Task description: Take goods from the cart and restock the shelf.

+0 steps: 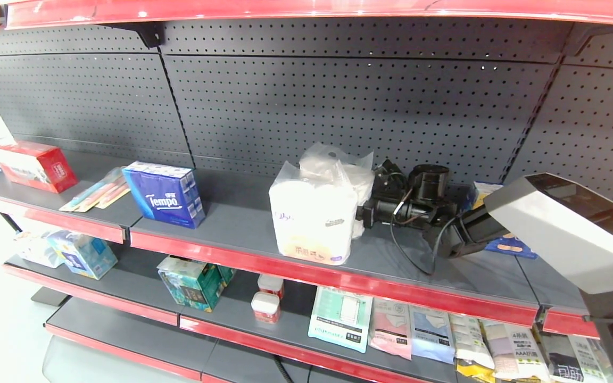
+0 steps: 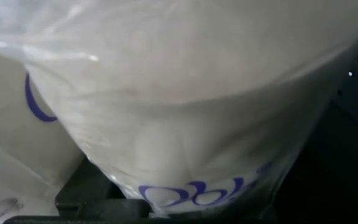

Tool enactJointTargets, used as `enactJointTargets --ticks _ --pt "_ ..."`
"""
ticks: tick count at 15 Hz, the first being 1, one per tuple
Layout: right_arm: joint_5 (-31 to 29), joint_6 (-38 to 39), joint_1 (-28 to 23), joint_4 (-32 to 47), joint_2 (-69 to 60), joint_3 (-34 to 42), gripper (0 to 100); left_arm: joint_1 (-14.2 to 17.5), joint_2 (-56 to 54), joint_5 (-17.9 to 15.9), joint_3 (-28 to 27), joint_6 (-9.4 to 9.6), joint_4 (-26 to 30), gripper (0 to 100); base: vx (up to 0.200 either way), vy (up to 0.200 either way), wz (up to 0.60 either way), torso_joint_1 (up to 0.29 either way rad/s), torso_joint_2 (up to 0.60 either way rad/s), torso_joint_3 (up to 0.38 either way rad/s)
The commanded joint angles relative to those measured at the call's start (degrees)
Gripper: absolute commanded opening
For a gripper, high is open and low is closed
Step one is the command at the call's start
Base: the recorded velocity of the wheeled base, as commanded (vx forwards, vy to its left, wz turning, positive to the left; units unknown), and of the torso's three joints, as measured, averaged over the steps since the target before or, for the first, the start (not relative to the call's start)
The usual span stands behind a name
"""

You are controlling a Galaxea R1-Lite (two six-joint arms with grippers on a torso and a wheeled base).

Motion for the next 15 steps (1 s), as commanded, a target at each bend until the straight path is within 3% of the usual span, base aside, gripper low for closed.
enactJointTargets --ticks 1,15 --pt "0.08 -0.08 -0.1 -0.11 0.1 -0.23 0 0.0 0.07 0.01 0.0 0.0 0.0 100 0.0 0.0 0.0 0.0 0.0 0.0" --pt "-0.1 -1.58 0.69 -0.11 0.01 0.12 0 0.0 0.07 0.01 0.0 -0.08 0.0 100 0.0 0.0 0.0 0.0 0.0 0.0"
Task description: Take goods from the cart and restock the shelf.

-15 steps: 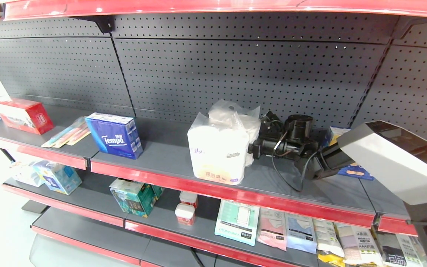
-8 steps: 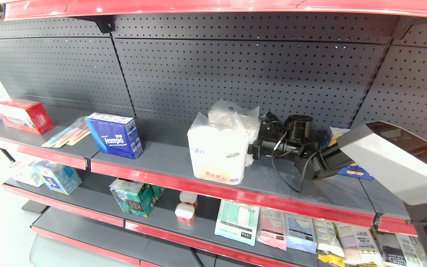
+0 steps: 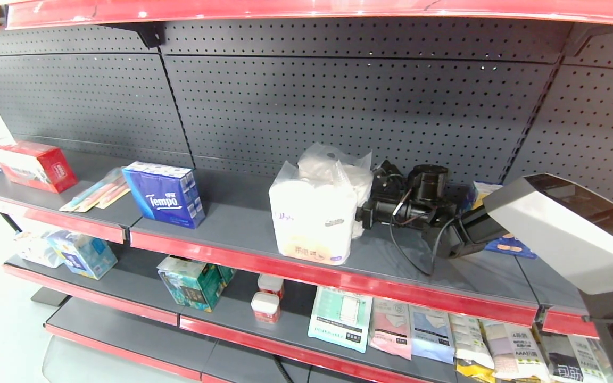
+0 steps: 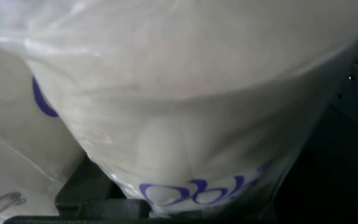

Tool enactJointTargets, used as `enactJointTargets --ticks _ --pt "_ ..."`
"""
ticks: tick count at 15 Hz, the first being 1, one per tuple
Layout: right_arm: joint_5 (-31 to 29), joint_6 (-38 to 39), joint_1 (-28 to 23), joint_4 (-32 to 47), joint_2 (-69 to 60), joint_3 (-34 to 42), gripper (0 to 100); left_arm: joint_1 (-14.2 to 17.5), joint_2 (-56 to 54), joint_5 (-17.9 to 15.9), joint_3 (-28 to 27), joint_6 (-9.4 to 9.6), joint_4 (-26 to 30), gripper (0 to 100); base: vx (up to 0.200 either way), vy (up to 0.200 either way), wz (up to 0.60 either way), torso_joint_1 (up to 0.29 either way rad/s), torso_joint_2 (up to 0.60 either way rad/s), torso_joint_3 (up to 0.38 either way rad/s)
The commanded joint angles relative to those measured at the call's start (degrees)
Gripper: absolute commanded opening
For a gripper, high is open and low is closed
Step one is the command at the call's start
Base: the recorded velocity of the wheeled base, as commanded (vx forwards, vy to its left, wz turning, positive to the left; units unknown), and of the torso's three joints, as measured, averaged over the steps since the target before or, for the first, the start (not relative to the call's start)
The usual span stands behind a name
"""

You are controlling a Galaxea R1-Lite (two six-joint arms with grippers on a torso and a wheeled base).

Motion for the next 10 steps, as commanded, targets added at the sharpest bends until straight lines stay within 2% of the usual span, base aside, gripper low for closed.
enactJointTargets --ticks 1,10 --pt "0.01 0.05 0.37 -0.02 0.04 0.0 0 0.0 0.07 0.01 0.0 0.03 0.0 100 0.0 0.0 0.0 0.0 0.0 0.0" --pt "-0.34 -0.03 0.46 0.06 0.04 0.17 0 0.0 0.07 0.01 0.0 0.03 0.0 100 0.0 0.0 0.0 0.0 0.0 0.0"
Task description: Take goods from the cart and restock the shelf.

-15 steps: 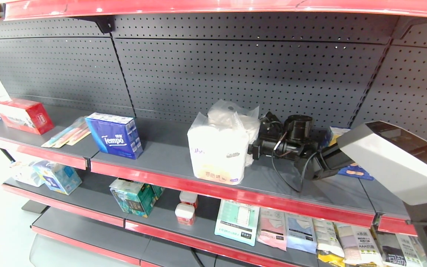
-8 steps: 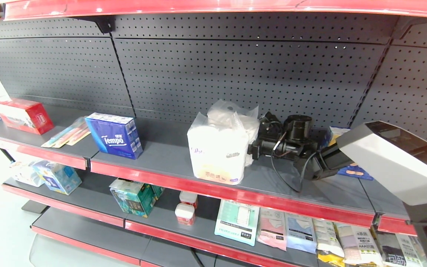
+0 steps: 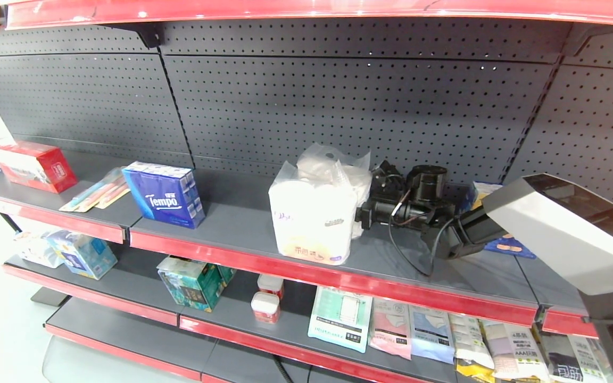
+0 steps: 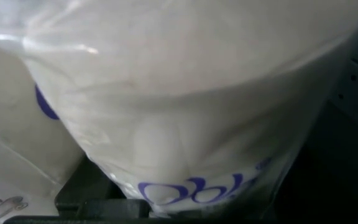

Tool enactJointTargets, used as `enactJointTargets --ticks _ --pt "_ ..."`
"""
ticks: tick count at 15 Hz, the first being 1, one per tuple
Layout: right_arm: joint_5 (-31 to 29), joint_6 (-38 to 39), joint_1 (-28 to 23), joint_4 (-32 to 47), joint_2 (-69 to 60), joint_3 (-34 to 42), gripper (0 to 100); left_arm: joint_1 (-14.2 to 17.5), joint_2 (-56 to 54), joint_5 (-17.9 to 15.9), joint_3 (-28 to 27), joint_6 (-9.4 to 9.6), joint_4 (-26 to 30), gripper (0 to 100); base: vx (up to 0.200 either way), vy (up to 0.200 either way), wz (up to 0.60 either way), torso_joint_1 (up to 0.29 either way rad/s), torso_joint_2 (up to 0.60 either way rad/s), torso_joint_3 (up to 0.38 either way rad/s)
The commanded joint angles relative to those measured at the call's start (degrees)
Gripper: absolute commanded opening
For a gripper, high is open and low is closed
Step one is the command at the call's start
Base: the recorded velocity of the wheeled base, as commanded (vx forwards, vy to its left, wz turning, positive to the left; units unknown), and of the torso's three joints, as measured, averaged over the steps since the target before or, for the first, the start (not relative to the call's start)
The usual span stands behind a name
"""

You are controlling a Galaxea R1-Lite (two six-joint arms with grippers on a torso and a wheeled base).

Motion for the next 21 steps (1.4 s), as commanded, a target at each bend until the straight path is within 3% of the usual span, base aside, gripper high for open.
enactJointTargets --ticks 1,2,21 --pt "0.02 -0.08 -0.04 0.02 0.04 -0.01 0 0.0 0.07 0.01 0.0 -0.02 0.0 100 0.0 0.0 0.0 0.0 0.0 0.0" --pt "0.02 0.09 -0.04 -0.07 -0.05 -0.01 100 0.0 0.07 0.01 0.0 -0.11 0.0 100 0.0 0.0 0.0 0.0 0.0 0.0" --pt "-0.15 0.71 -3.21 1.07 -7.87 1.49 100 0.0 0.07 0.01 0.0 -0.11 0.09 100 0.0 0.0 0.0 0.0 0.0 0.0"
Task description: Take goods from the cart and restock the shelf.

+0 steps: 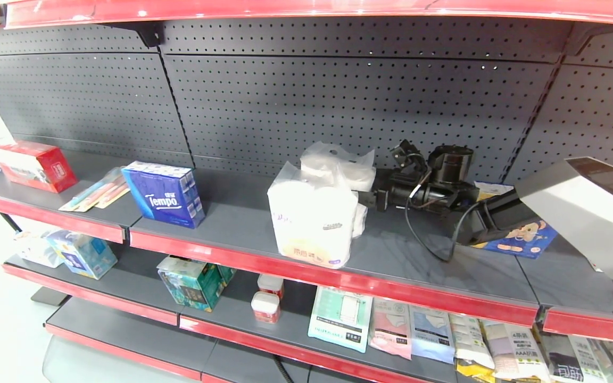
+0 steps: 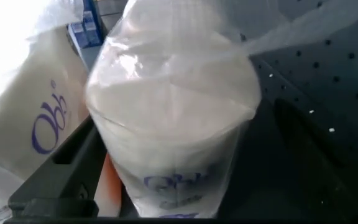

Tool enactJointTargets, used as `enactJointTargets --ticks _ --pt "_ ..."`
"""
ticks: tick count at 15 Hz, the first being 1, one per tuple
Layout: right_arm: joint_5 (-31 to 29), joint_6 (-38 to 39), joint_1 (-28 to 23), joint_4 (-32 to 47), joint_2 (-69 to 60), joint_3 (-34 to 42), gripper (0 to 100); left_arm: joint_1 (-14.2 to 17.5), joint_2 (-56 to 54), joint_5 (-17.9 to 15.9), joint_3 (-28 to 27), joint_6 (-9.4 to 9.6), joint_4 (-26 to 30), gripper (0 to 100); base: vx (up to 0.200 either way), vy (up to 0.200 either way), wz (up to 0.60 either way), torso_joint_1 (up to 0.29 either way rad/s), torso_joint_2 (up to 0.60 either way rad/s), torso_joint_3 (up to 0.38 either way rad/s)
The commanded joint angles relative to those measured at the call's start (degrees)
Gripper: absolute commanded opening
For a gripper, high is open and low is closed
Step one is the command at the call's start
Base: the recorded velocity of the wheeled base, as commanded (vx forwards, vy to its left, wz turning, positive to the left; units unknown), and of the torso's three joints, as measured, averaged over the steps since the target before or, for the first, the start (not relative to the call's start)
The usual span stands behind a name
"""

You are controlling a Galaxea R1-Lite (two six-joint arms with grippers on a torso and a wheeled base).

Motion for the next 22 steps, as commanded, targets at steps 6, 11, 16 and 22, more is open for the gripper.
enactJointTargets --ticks 6,11,16,22 --pt "0.03 -0.12 -1.03 1.72 -5.25 2.2 100 0.0 0.07 0.01 0.0 -0.02 0.0 100 0.0 0.0 0.0 0.0 0.0 0.0" --pt "0.03 -0.12 -1.74 1.8 -8.33 4.49 100 0.0 0.07 0.01 0.0 -0.02 0.0 100 0.0 0.0 0.0 0.0 0.0 0.0" --pt "0.03 -0.12 -2.97 1.8 -11.76 6.68 100 0.0 0.07 0.01 0.0 -0.02 0.0 100 0.0 0.0 0.0 0.0 0.0 0.0" --pt "-0.06 -0.21 -4.11 1.8 -18.96 14.68 100 0.09 0.07 0.01 0.0 -0.11 0.0 100 0.0 0.0 0.0 0.0 0.0 0.0"
